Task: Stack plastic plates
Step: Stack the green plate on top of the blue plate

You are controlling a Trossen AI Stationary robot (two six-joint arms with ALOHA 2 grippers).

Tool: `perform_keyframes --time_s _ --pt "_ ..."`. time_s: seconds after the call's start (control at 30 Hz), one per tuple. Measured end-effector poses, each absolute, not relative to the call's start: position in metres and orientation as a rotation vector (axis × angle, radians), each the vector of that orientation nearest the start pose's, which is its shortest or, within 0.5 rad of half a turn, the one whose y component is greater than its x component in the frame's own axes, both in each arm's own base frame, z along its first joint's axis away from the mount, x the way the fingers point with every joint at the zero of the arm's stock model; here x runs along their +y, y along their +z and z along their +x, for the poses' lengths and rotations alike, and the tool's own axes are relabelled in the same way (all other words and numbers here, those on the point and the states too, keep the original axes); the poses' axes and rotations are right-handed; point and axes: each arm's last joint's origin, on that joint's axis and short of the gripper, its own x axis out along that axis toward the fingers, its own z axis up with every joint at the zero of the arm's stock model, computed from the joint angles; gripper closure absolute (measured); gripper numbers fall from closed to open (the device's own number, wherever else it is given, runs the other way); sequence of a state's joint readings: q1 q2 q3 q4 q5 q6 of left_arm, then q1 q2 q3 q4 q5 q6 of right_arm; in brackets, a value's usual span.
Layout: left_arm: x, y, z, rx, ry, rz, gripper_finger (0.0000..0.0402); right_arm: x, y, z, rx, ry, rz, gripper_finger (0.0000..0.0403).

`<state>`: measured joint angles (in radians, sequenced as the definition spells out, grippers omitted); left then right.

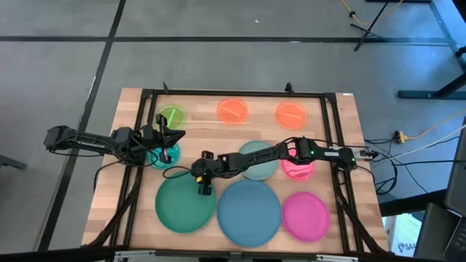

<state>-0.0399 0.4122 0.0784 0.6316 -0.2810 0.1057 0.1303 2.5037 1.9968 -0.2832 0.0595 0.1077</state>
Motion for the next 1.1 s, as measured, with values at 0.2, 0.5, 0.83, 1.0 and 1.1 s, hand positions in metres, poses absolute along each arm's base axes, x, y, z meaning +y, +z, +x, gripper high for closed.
perform_keyframes --time_s 0.2,0.5,0.83,1.0,1.1 --pt "0.003 0.213 0.121 -0.272 0.254 0.058 0.0383 0.066 0.127 0.54 0.779 0.029 0.031 0.0375" --pt "0.003 0.213 0.121 -0.271 0.253 0.056 0.0383 0.04 0.14 0.547 0.742 -0.003 0.049 0.0382" --pt "0.004 0.213 0.121 -0.273 0.259 0.028 0.0383 0.029 0.209 0.531 0.694 0.084 0.055 0.0399" --pt "0.004 0.214 0.121 -0.281 0.261 0.001 0.0383 0.036 0.226 0.52 0.737 0.115 0.033 0.04" --pt "0.004 0.213 0.121 -0.277 0.258 0.003 0.0383 0.041 0.226 0.514 0.783 0.128 0.02 0.0401"
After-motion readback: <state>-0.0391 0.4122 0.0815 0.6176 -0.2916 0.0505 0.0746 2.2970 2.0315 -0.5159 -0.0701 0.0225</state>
